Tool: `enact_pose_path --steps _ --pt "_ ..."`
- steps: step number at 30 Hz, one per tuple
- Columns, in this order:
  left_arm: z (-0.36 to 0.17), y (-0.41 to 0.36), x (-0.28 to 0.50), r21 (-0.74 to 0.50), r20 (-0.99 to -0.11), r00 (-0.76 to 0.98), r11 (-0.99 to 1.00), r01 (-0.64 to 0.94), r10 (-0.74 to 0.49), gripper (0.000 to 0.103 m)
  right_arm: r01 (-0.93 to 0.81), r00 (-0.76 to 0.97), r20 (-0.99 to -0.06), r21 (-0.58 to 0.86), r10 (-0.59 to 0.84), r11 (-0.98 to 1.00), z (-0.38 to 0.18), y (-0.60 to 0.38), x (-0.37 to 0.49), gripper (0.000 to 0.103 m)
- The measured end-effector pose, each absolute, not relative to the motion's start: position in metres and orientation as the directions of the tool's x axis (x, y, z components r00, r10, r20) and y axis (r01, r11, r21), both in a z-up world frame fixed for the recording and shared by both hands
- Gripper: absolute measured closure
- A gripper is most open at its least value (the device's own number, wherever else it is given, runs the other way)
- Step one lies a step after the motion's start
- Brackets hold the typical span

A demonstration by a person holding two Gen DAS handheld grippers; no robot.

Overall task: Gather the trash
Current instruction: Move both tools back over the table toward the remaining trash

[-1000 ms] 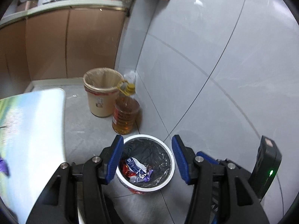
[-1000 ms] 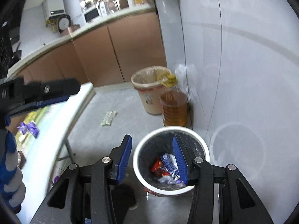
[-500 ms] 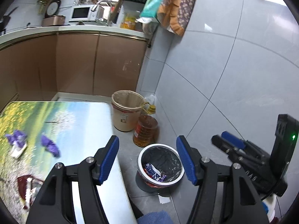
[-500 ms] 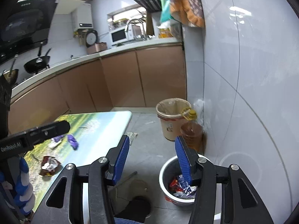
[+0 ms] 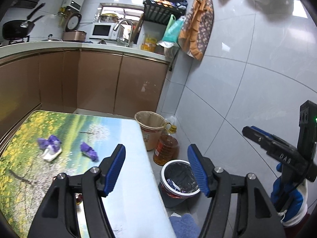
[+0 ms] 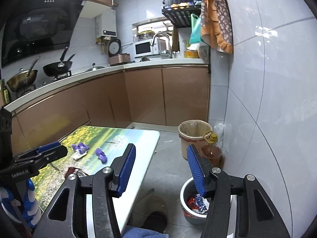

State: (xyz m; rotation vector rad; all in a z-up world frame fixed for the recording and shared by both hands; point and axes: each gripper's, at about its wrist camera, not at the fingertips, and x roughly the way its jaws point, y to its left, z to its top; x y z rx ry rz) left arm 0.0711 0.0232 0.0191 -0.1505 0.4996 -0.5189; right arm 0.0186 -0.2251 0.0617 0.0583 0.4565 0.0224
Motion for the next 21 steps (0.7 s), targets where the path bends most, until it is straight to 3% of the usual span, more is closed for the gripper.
enact_pose_path --steps 13,21 --pt "0.012 0.1 0.061 -0.297 -0.399 0.795 0.885 0.359 -0.457 0.038 -0.046 0.896 -0.439 0.044 0.061 0.998 0.072 -0.187 0.013 0.05" --pt "-0.002 0.136 0.071 -0.264 -0.443 0.804 0.915 0.305 -0.396 0.038 -0.089 0.882 -0.461 0.04 0.098 0.995 0.066 -0.173 0.03 0.05"
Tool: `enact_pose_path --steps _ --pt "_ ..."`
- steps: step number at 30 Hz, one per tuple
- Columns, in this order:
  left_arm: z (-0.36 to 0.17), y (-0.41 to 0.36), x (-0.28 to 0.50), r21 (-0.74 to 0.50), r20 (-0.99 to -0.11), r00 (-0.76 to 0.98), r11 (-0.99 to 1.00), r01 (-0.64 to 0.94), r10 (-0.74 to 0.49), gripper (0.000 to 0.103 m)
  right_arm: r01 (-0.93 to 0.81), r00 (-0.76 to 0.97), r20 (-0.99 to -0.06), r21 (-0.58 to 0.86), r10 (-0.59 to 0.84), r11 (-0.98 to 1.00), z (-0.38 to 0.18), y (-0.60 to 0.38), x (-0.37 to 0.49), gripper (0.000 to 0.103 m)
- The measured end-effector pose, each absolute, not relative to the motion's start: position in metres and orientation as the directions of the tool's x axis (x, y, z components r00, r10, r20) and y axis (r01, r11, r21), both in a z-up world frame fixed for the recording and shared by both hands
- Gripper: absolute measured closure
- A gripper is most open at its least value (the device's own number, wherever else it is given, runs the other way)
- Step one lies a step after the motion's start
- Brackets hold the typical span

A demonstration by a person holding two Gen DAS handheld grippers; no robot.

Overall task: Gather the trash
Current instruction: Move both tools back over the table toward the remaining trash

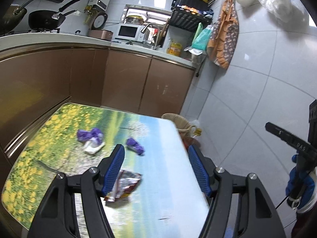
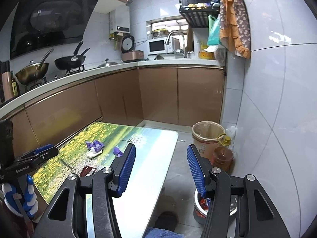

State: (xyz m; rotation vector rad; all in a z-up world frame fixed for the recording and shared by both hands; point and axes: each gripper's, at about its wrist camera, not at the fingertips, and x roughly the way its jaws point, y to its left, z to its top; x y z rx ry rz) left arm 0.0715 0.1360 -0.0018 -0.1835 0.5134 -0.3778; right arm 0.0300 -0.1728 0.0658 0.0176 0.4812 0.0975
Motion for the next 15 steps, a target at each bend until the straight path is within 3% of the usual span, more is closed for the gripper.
enact_pose_path --steps 15 --pt "-0.063 0.234 0.163 -0.242 -0.576 0.781 0.963 0.122 -0.243 0.038 -0.222 0.769 -0.598 0.08 0.225 0.972 -0.004 -0.126 0.125 0.05"
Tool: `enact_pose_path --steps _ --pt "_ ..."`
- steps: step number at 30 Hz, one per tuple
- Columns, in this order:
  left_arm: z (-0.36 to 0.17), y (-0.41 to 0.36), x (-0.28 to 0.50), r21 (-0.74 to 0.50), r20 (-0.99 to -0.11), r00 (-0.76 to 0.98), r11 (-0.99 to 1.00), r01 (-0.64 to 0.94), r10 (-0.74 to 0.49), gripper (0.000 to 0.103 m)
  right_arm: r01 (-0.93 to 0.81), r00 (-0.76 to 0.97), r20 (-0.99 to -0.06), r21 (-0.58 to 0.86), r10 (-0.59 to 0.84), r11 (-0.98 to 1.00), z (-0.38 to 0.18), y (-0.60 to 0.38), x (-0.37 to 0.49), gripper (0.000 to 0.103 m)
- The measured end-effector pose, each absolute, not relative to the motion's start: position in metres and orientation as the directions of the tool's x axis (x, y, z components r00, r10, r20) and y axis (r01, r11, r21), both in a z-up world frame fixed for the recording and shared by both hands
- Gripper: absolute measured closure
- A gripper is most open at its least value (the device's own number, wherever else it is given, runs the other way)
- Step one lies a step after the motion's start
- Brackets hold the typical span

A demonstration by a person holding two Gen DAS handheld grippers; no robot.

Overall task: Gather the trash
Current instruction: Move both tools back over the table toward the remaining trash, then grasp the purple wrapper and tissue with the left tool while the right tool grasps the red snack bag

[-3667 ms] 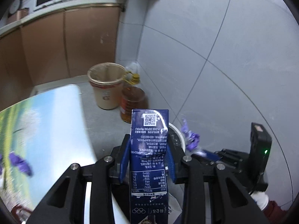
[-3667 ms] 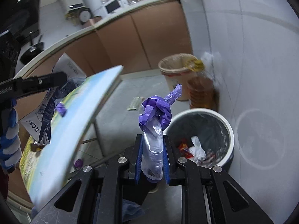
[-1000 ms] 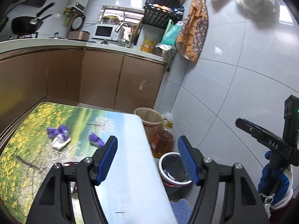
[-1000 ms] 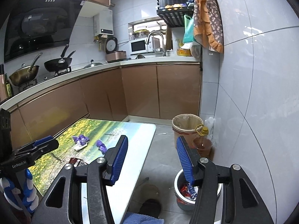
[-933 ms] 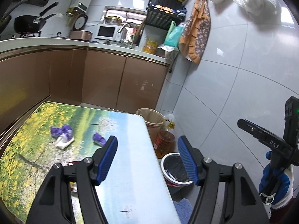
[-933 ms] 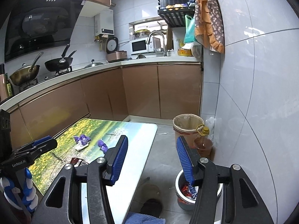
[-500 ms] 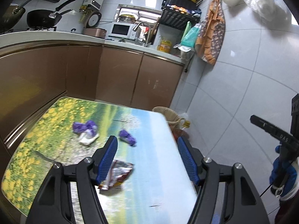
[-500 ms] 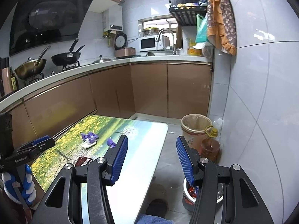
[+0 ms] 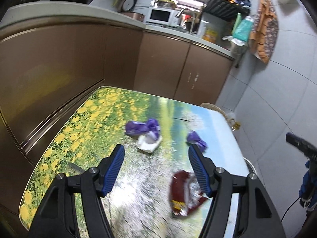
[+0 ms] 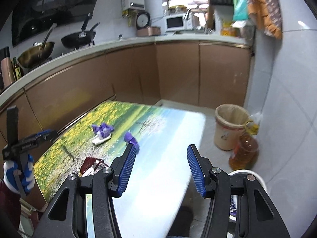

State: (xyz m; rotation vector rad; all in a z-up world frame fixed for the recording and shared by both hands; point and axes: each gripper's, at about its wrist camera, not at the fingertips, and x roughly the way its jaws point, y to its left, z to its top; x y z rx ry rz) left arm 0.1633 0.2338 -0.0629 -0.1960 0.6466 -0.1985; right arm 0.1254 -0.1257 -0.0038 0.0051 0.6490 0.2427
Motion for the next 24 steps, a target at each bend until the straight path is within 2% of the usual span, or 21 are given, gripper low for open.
enact_pose_path --steps 6,13,20,24 --pt "-0.087 0.24 0.203 -0.252 -0.6 0.763 0.962 0.107 -0.242 0.035 -0.312 0.687 -0.657 0.119 0.31 0.943 -0.042 -0.097 0.157 0.05" --pt "-0.102 0.234 0.252 -0.198 -0.619 0.739 0.963 0.18 -0.266 0.031 -0.431 0.562 -0.711 0.183 0.422 0.884 -0.084 -0.057 0.176 0.05" --pt "-0.12 0.248 0.299 -0.227 -0.64 0.693 0.944 0.24 -0.33 0.031 -0.525 0.456 -0.739 0.226 0.495 0.821 -0.11 -0.02 0.191 0.05" --pt "-0.127 0.25 0.314 -0.196 -0.657 0.68 0.944 0.264 -0.327 0.031 -0.57 0.406 -0.747 0.242 0.526 0.785 -0.12 -0.002 0.198 0.05"
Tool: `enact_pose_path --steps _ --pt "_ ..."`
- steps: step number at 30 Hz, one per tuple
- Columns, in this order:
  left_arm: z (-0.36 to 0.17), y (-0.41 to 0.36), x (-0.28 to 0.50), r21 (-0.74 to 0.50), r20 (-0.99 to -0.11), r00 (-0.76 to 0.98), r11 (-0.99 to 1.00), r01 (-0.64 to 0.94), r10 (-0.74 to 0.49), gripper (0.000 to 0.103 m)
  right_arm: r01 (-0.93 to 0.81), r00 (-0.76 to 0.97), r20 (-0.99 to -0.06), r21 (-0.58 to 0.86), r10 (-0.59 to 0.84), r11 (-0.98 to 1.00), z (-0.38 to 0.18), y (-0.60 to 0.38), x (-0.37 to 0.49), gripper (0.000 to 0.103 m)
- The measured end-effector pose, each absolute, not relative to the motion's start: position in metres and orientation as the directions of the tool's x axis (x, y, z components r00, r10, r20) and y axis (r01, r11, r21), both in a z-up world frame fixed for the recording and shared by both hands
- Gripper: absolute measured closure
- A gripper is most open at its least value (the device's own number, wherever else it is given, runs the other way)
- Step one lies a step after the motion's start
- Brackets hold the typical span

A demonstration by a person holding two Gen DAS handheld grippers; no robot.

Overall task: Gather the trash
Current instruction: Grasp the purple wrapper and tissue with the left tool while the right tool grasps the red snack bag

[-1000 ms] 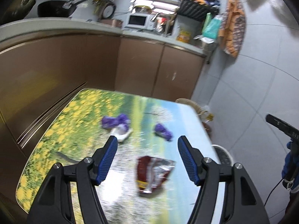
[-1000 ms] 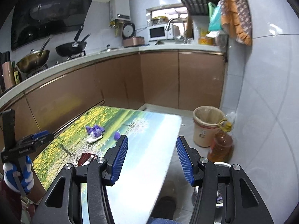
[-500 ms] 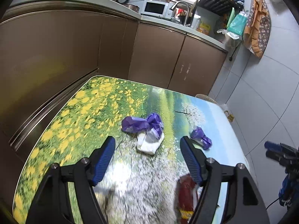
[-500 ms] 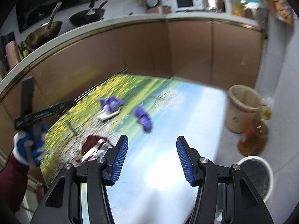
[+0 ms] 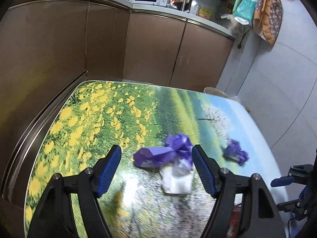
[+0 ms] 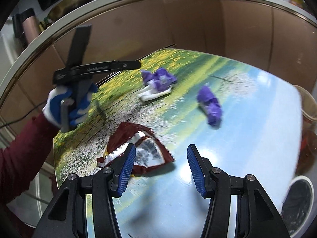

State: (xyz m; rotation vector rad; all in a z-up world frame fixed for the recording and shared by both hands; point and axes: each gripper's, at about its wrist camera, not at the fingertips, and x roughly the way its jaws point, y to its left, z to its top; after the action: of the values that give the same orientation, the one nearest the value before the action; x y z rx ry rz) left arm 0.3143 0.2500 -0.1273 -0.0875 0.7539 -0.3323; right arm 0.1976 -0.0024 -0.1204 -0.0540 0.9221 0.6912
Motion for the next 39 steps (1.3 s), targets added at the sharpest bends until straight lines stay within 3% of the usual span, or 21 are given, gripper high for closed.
enact_pose_path --steps 9,21,22,23,25,34,39 --pt "-0.136 0.25 0.347 -0.314 -0.638 0.63 0.896 0.313 -0.443 0.031 -0.598 0.35 -0.751 0.281 0.559 0.751 -0.137 0.017 0.215 0.049" --pt "-0.151 0.202 0.342 -0.133 -0.73 0.576 0.903 0.409 -0.368 0.032 -0.621 0.314 -0.774 0.271 0.55 0.736 -0.145 0.029 0.214 0.051" --pt "-0.154 0.202 0.343 -0.137 -0.736 0.573 0.907 0.397 -0.362 0.037 -0.623 0.308 -0.778 0.27 0.548 0.734 -0.147 0.03 0.214 0.053" --pt "-0.157 0.203 0.343 -0.148 -0.738 0.567 0.908 0.393 -0.366 0.051 -0.624 0.303 -0.781 0.27 0.546 0.733 -0.148 0.031 0.215 0.056" --pt "-0.161 0.207 0.344 -0.186 -0.741 0.555 0.909 0.374 -0.379 0.061 -0.628 0.294 -0.787 0.269 0.543 0.73 -0.152 0.033 0.217 0.062" --pt "-0.156 0.232 0.338 -0.323 -0.684 0.584 0.899 0.296 -0.438 0.064 -0.621 0.277 -0.793 0.283 0.543 0.731 -0.161 0.029 0.218 0.085" --pt "-0.15 0.243 0.33 -0.359 -0.667 0.606 0.9 0.248 -0.433 0.065 -0.64 0.276 -0.796 0.266 0.538 0.721 -0.162 0.033 0.214 0.091"
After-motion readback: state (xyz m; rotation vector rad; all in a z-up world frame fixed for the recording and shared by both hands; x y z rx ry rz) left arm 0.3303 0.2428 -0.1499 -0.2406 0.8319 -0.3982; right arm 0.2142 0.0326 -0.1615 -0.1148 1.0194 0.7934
